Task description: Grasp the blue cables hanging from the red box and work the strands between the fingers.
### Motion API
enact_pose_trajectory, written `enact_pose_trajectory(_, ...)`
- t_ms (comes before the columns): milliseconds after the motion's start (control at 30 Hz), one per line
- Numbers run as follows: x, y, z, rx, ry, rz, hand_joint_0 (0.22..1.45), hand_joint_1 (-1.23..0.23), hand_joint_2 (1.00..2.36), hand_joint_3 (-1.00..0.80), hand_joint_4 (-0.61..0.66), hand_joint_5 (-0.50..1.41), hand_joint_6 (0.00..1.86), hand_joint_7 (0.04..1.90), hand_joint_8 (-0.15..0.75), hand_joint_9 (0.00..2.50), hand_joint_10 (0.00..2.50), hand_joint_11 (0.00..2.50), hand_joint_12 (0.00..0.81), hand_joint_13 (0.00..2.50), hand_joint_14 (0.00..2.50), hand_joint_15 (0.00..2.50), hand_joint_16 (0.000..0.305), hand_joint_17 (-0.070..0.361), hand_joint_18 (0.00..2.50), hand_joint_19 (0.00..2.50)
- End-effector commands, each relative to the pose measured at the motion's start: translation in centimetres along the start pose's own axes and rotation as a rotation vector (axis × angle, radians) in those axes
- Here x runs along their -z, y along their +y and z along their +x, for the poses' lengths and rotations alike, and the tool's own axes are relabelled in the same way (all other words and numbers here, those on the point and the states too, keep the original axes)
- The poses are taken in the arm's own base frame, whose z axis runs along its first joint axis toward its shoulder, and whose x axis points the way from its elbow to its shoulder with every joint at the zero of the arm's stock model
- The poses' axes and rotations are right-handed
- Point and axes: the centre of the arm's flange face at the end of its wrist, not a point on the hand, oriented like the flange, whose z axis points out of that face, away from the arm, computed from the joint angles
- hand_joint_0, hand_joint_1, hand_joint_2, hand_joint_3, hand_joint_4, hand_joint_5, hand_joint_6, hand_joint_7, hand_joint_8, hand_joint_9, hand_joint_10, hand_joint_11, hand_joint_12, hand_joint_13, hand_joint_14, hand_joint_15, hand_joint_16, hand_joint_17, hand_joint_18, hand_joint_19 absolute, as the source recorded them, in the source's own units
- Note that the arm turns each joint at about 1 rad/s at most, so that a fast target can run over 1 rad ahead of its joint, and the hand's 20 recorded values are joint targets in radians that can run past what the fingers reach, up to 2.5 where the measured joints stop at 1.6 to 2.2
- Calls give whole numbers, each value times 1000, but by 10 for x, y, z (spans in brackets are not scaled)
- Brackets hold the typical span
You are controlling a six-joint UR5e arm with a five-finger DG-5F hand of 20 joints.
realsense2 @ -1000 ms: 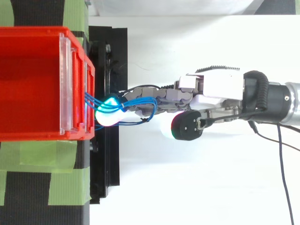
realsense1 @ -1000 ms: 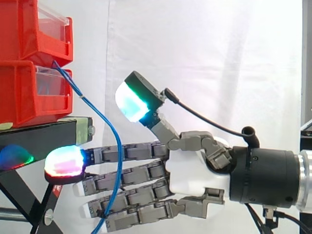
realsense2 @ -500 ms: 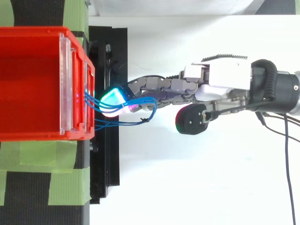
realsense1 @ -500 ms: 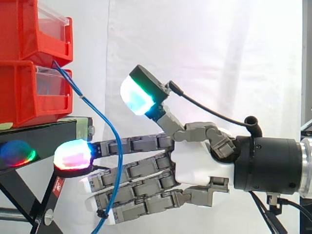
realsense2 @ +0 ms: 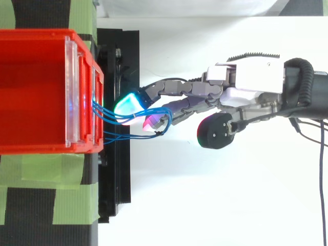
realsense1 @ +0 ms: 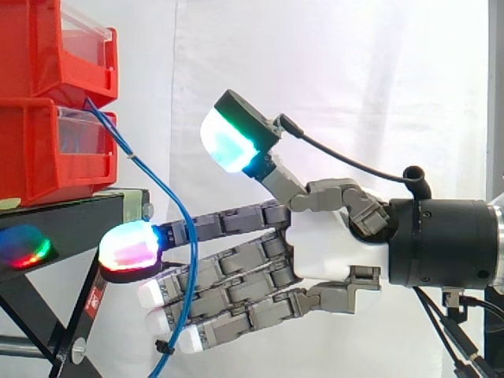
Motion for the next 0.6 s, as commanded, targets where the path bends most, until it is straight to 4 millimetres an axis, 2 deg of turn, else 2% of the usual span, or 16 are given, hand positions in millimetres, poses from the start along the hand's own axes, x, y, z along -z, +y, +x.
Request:
enact_pose_trajectory(0,0,0,0,2,1,3,662,-411,1000,-1000,180,-331,4,657,368,470,11,472,397,361,9,357,68,152,374,339)
enact_pose_trajectory(367,-1,1,5,7,5,-11,667,-414,1000,-1000,183,-324,4,659,368,487,10,471,400,391,10,375,67,150,417,356)
enact_pose_trajectory(567,-8,8,8,25,-1,-81,670,-416,1000,-1000,182,-324,4,657,367,486,8,469,398,394,10,371,66,150,424,366)
